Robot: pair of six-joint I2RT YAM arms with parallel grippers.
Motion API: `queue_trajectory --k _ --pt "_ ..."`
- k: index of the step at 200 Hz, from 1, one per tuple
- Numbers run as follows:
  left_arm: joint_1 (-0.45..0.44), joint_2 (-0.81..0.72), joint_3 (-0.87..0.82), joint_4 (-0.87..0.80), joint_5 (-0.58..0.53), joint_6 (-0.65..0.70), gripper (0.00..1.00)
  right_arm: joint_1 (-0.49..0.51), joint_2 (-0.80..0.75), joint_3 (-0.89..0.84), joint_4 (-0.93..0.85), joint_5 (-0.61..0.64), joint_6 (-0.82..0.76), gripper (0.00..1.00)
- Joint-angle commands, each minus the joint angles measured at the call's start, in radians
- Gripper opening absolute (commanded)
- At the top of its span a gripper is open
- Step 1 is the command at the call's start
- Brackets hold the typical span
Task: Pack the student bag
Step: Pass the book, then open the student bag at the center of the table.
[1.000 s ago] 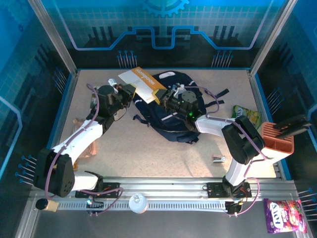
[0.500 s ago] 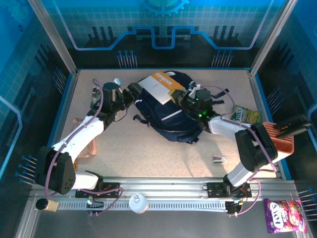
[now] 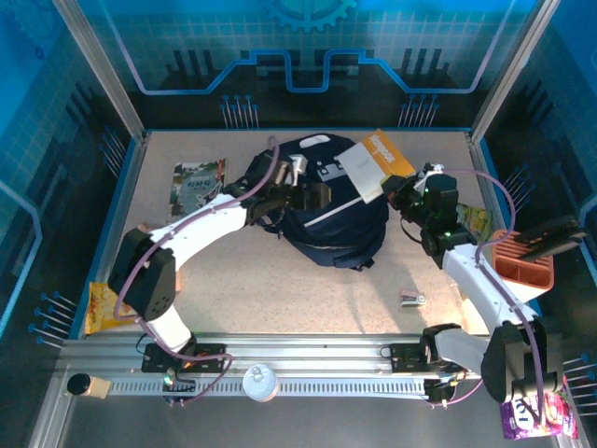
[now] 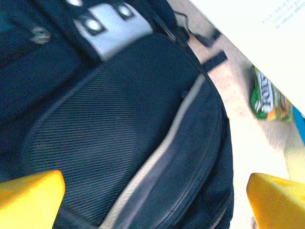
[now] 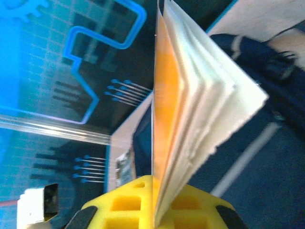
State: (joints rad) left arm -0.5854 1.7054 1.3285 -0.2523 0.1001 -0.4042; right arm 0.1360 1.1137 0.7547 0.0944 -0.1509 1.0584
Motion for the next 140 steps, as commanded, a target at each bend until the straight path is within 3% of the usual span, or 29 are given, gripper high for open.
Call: queue_trajectory --k 1,46,81,140 --pt "-0.081 0.077 0.110 -0.137 -0.037 0.230 0.97 -0.051 -0.041 0.040 -0.213 0.049 -0.114 0.00" --pt "-0.200 0.276 0.340 -0.321 -0.152 0.429 0.81 -0.130 -0.094 0.055 -0.315 0.056 -0.158 0.00" --pt "-0.242 0.411 0.500 -0.434 -0.219 0.501 0.68 -0.159 -0.128 0.055 -0.360 0.074 -0.173 0.00" --pt "-0.269 0.559 0.675 -0.530 -0.401 0.542 0.55 -0.180 -0.146 0.045 -0.380 0.074 -0.171 0.00"
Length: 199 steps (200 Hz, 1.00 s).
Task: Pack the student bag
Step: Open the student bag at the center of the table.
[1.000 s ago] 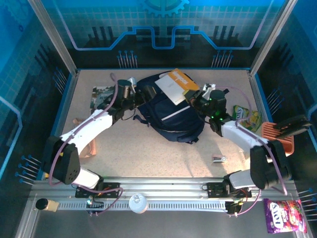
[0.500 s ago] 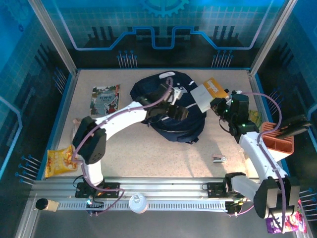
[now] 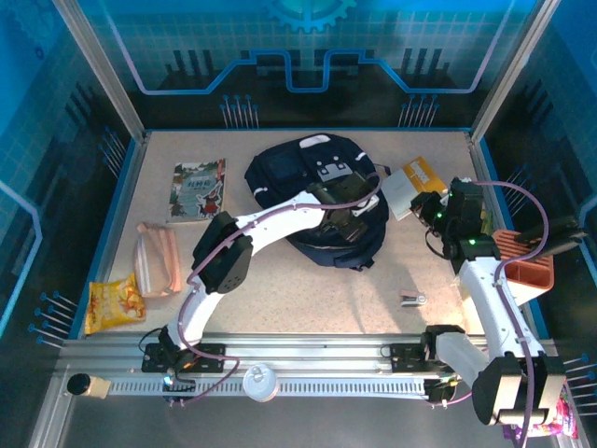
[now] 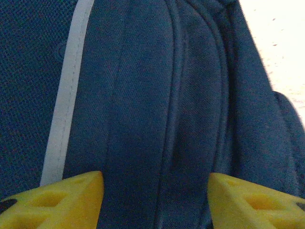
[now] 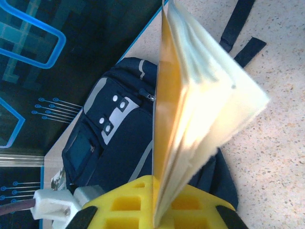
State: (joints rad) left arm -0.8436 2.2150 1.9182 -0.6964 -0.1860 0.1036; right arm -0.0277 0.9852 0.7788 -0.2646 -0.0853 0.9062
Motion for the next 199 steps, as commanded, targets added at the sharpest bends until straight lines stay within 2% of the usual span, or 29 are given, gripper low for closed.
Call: queue_trajectory --k 1,31,82,164,199 --pt "-0.011 0.052 0.088 -0.089 -0.119 0.034 0.55 -0.017 -0.018 0.021 -0.021 0.009 -0.019 0.00" --pt "-0.011 0.099 0.145 -0.121 -0.158 0.025 0.46 -0.019 -0.025 0.018 -0.021 0.009 -0.015 0.00" --pt "-0.012 0.097 0.144 -0.107 -0.173 0.015 0.36 -0.021 -0.043 0.020 -0.042 0.032 -0.026 0.00" --pt "0.011 -0.032 0.108 -0.011 -0.117 -0.078 0.00 -0.022 -0.109 0.052 -0.199 0.179 -0.076 0.00" --pt "0.053 -0.142 0.049 0.090 -0.047 -0.151 0.00 -0.023 -0.127 0.063 -0.247 0.172 -0.085 0.00"
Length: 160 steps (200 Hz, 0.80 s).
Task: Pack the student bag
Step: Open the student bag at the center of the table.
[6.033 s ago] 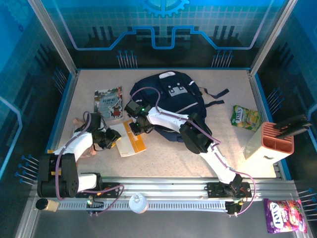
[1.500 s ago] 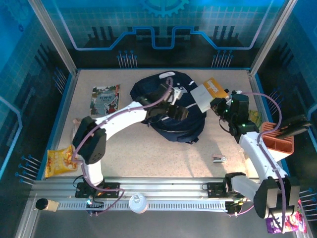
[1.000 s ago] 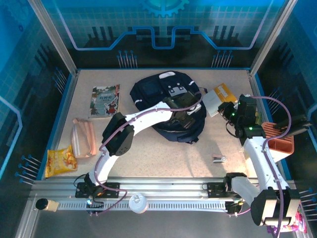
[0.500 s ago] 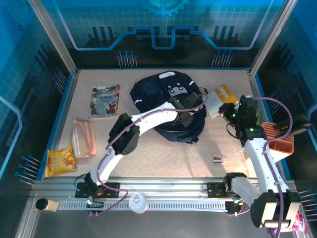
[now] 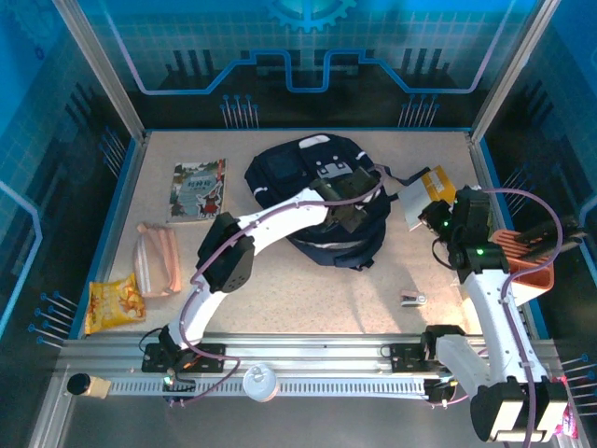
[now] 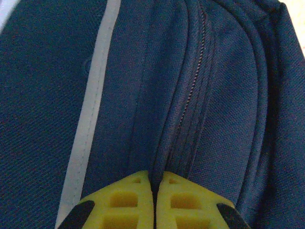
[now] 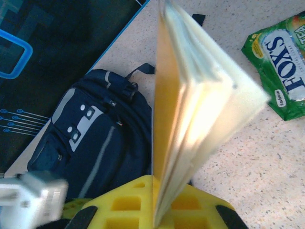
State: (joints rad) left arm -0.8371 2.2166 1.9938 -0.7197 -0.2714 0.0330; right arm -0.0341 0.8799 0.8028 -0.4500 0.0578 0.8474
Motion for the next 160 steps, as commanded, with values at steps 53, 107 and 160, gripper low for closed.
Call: queue_trajectory --k 53,107,160 --pt "0.115 -0.262 -0.107 0.276 0.141 -0.155 0.00 -0.016 -0.032 0.061 -0.062 -0.105 -0.034 0.00" --pt "0.127 -0.265 -0.081 0.332 0.210 -0.142 0.00 -0.016 -0.003 -0.028 0.142 -0.363 0.144 0.00" --pt "0.132 -0.271 -0.079 0.348 0.220 -0.165 0.00 0.072 0.091 -0.090 0.373 -0.447 0.318 0.00"
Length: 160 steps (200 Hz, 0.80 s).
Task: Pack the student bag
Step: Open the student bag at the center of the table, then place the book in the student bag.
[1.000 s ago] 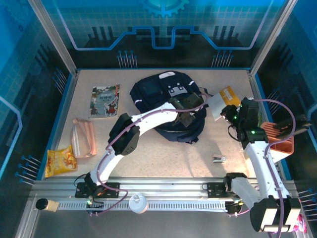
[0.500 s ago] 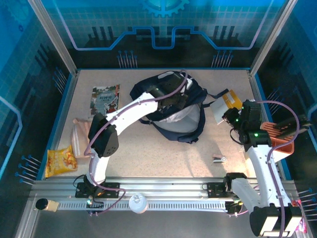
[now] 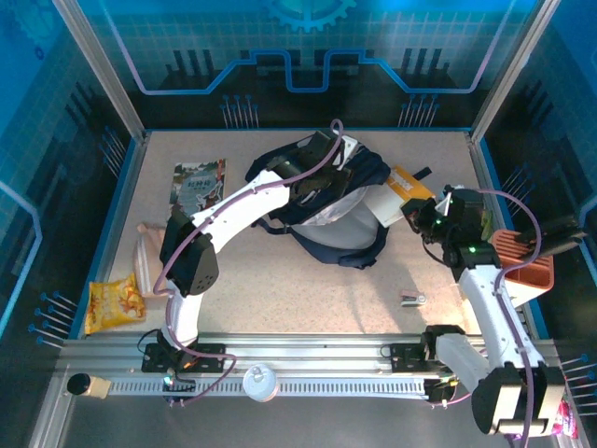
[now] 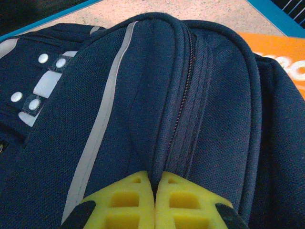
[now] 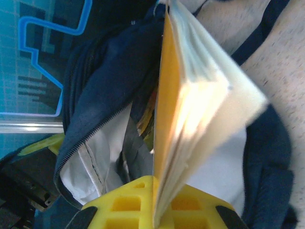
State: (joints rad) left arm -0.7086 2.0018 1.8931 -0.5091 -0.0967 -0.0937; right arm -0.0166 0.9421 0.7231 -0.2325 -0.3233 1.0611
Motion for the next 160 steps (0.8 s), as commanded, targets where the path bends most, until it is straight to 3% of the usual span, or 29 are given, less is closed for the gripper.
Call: queue_trajectory --k 1,72,116,160 --pt "0.004 -0.056 0.021 0.138 0.045 -0.039 0.00 0.056 0.031 -0.012 0.159 -0.065 0.107 0.00" --pt "0.022 -0.068 0.022 0.134 0.072 -0.087 0.00 0.240 0.233 -0.044 0.440 0.100 0.238 0.00" --pt "0.030 -0.091 0.008 0.138 0.079 -0.100 0.00 0.282 0.442 -0.039 0.577 0.173 0.284 0.00" --pt "0.040 -0.110 -0.009 0.139 0.078 -0.108 0.00 0.333 0.588 0.042 0.554 0.242 0.307 0.00"
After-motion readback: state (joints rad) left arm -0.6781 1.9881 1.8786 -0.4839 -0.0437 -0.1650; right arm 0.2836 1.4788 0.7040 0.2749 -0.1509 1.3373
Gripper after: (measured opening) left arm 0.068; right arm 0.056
